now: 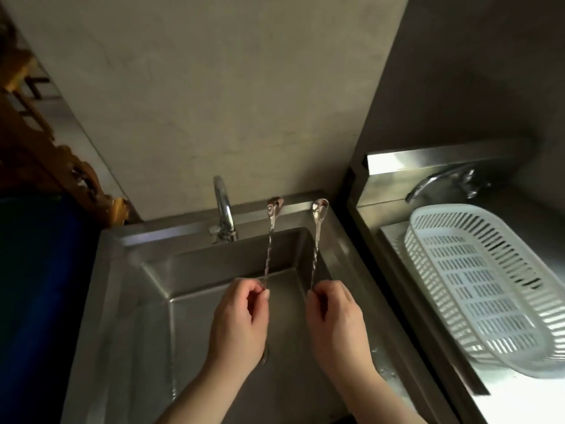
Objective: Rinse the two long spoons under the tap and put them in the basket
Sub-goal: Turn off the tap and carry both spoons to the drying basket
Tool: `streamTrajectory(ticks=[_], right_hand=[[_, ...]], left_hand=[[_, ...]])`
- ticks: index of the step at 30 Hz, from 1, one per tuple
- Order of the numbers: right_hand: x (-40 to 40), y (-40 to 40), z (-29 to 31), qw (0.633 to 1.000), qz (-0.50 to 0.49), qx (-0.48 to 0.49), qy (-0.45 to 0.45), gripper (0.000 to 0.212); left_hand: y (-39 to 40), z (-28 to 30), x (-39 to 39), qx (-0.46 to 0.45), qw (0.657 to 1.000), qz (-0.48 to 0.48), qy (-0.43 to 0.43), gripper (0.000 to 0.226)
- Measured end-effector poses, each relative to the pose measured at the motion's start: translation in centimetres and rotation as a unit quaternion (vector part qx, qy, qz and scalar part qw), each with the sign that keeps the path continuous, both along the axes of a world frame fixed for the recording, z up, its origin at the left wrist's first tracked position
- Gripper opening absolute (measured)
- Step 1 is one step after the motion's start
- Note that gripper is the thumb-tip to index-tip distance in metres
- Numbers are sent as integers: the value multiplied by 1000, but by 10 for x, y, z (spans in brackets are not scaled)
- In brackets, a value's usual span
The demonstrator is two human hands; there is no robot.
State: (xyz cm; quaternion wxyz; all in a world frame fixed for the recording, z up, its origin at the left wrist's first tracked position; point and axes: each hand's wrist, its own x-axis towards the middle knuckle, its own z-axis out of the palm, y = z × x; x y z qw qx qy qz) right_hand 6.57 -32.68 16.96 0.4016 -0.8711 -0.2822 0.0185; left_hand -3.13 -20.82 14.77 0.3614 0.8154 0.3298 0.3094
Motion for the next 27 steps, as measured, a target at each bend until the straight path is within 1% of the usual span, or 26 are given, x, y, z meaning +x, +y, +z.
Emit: streamTrajectory(ticks=[4,8,14,17,19,20,22,24,27], right_hand=[[9,-15,30,999,-17,32,-13,8],[29,-38,53,998,-36,37,-23,6],[76,-87,81,996,-72,39,-40,4],[106,-120,94,992,-105,51,-45,7],[125,-139,104,990,-118,56,-57,10],[136,-149,108,988,-126,58,-63,12],[162,-172,115,987,-143,51,-61,13],[189,-191,117,985,-163,15,-46,13],[231,-217,101,979,-200,-48,-4,23]], left_hand=[[-11,27,16,5,1000,-17,-14,12],[-26,50,44,27,998,-41,-32,11],[-66,79,109,27,993,-99,-66,8],[-97,94,149,26,988,-128,-81,7],[-114,103,172,16,986,-146,-76,3],[-123,107,184,0,985,-161,-65,4],[-144,111,211,-63,978,-199,-21,7],[-164,110,237,-129,966,-221,31,13],[-194,92,278,-227,944,-214,106,17]])
